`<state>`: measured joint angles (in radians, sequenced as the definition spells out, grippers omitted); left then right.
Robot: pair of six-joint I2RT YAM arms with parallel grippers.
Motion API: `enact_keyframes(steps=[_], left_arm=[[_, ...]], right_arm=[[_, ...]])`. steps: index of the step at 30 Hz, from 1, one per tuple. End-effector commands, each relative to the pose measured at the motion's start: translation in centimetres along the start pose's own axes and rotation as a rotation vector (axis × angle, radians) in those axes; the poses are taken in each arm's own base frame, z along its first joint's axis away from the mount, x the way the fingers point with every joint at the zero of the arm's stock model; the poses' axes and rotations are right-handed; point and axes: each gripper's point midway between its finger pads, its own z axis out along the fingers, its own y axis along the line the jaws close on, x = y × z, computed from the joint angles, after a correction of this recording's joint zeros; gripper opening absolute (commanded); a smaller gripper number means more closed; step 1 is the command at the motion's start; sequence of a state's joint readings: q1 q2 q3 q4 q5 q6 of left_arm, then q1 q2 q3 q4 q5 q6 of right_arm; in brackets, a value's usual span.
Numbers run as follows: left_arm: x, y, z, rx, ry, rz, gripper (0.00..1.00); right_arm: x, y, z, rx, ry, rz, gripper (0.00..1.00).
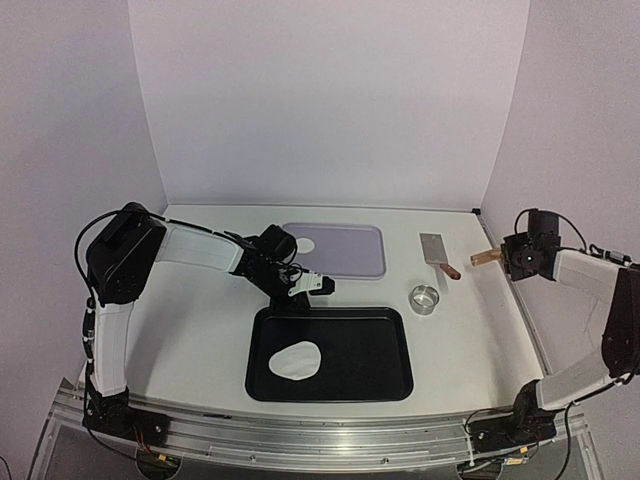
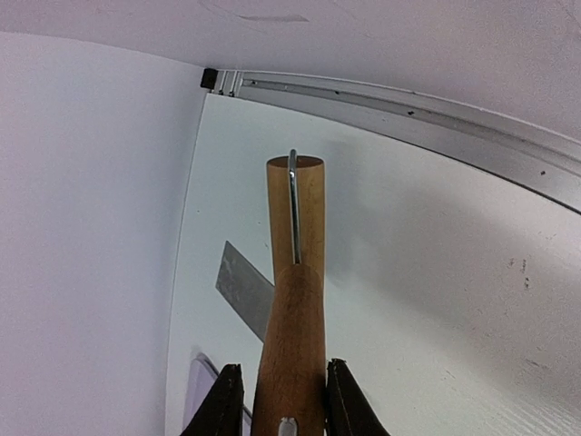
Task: Roll out the dumpling wrappers from the dough
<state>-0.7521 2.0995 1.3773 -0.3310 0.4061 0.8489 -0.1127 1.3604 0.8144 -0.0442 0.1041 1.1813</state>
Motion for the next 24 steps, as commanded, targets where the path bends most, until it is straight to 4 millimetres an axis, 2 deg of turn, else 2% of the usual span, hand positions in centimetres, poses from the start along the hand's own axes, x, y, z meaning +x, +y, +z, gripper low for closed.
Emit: enact_keyframes(steps=[1,4,9,18,24], left_arm=[[2.5,-1.2,0.6,0.015,0.101,0.059,0.00],[2.5,-1.2,0.6,0.014,0.099,0.062,0.00],[2.7,-1.4,0.7,0.018,0.100,0.064,0.00],[2.2,-1.0,0.4,0.006,0.091,0.073,0.00],[1.7,-0.7,0.1,-0.005,0.080,0.077,0.00]], right_arm=[[1.7,-0.6,-0.1,-0.099,0.057,0.194,0.00],[2.7,-3.6,-0.9,-0.071,0.067,0.227,0.00],[3.4,-7.4,-2.6,-0.027,0.046,0.279,0.01],[4.9,-13.9,-4.7,0.123,0.033,0.361,0.34],[5.6,-17.8,-6.1,0.226,0.009,0.412,0.43]])
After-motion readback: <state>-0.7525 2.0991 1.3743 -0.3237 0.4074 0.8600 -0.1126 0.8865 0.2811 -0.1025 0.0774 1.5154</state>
